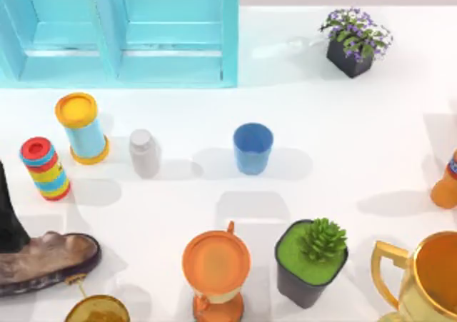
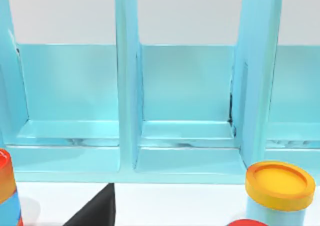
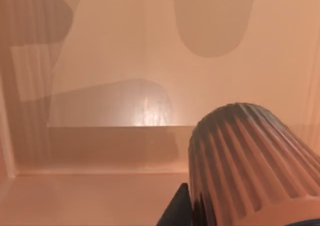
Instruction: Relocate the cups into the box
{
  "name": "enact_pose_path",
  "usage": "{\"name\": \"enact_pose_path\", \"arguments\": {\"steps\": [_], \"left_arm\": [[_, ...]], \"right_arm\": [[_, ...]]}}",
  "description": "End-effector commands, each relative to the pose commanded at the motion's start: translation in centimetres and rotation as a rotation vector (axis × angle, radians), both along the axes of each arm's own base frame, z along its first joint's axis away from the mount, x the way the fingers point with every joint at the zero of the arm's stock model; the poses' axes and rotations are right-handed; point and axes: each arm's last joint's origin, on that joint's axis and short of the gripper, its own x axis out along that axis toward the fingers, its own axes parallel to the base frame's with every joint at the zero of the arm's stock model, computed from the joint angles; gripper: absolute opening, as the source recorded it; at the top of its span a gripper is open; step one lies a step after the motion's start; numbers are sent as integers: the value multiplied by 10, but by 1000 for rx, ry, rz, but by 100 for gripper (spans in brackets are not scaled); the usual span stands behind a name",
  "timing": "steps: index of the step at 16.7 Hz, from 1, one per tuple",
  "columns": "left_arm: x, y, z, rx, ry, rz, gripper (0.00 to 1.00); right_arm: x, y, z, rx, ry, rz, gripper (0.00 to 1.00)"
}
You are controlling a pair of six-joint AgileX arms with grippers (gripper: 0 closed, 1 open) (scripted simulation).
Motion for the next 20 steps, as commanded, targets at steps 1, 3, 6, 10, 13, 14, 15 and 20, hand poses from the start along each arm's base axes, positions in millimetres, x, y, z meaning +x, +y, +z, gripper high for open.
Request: {"name": "enact_pose_path", "arguments": {"steps": [1, 3, 6, 10, 13, 14, 15, 20], "left_arm": [[0, 0, 0, 0, 0, 0, 100], [0, 0, 0, 0, 0, 0, 100], [0, 0, 0, 0, 0, 0, 100], [0, 0, 0, 0, 0, 0, 100], [0, 0, 0, 0, 0, 0, 100], [0, 0, 0, 0, 0, 0, 100], [0, 0, 0, 0, 0, 0, 100], [0, 0, 0, 0, 0, 0, 100]], "right_arm": [[0, 0, 0, 0, 0, 0, 0], [0, 0, 0, 0, 0, 0, 15], [0, 0, 0, 0, 0, 0, 38], [0, 0, 0, 0, 0, 0, 68], [0, 0, 0, 0, 0, 0, 90], [0, 0, 0, 0, 0, 0, 98], [0, 0, 0, 0, 0, 0, 100], [0, 0, 0, 0, 0, 0, 100]]}}
